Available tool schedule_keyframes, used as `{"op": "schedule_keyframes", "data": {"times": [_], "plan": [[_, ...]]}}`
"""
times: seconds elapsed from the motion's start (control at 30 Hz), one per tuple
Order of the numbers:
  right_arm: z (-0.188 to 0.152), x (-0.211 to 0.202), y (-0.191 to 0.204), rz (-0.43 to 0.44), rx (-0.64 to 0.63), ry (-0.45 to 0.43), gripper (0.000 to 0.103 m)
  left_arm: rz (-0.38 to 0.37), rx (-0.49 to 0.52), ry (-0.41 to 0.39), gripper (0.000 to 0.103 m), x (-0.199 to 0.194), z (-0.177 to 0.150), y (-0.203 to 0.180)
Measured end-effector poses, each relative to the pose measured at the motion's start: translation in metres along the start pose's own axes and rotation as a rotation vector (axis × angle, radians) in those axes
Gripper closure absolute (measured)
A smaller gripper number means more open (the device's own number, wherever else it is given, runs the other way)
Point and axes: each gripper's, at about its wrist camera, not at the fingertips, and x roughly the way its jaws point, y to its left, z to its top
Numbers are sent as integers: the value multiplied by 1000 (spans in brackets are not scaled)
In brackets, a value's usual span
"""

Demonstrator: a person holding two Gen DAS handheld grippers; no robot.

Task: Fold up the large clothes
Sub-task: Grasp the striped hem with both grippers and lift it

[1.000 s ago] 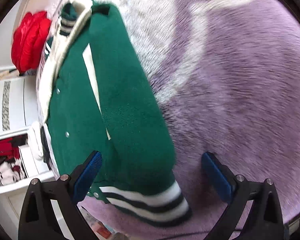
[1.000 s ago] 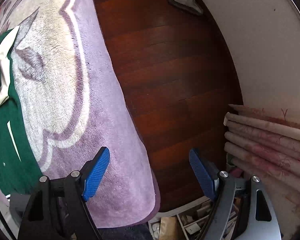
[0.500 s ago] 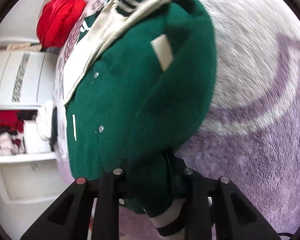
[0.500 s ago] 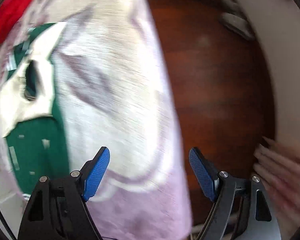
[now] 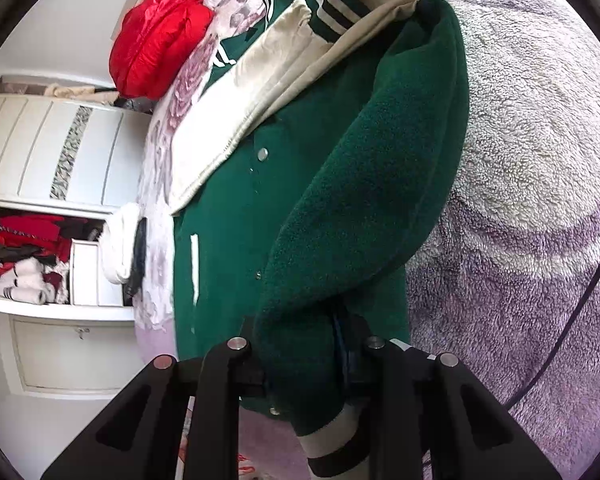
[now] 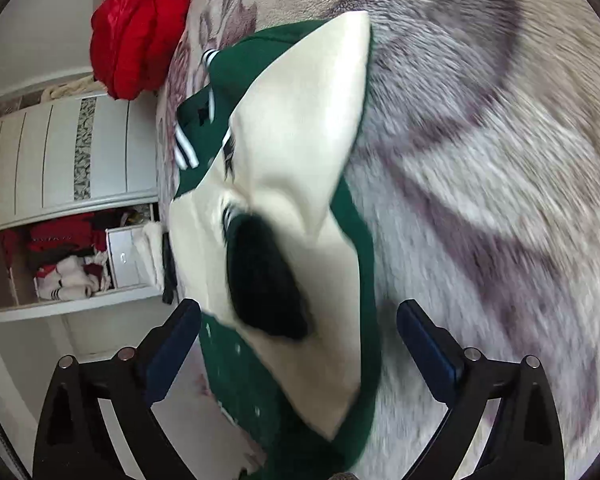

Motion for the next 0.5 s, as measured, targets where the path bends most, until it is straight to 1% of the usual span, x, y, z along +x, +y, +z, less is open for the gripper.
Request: {"op": "schedule_keyframes", "data": {"times": [0.03, 0.1, 0.13, 0.17, 0.2, 0.23, 0.27, 0.3, 0.33, 0.4, 0.5], "plan": [[6, 12, 3, -5, 3, 17, 3, -10, -4, 4, 81, 1, 0, 1], [12, 37, 10, 15, 15, 82, 3, -36, -15, 14, 81, 5, 1, 4], [14, 50, 18, 11, 11, 113, 3, -53, -26, 20, 81, 5, 1, 6], [13, 59, 27, -24, -3, 115, 3, -69, -36, 22, 81, 6, 1, 10], [13, 66, 33, -47, -12, 113, 11, -92, -46, 25, 81, 7, 0, 15], [11, 72, 39, -88, -12, 115, 47, -115, -61, 27, 81, 7, 0, 19], [10, 76, 42, -121, 18, 116, 59, -142, -83, 28, 82, 6, -1, 27], [9, 75, 48, -120, 27, 103, 71, -167, -95, 28, 82, 6, -3, 32], [7, 72, 63, -133, 23, 86, 81, -214, -116, 32, 82, 7, -5, 41], [5, 67, 91, -159, 0, 68, 84, -266, -161, 24, 82, 7, -12, 62], [0, 61, 160, -184, -48, 50, 85, -328, -251, 9, 82, 6, -25, 104]]}}
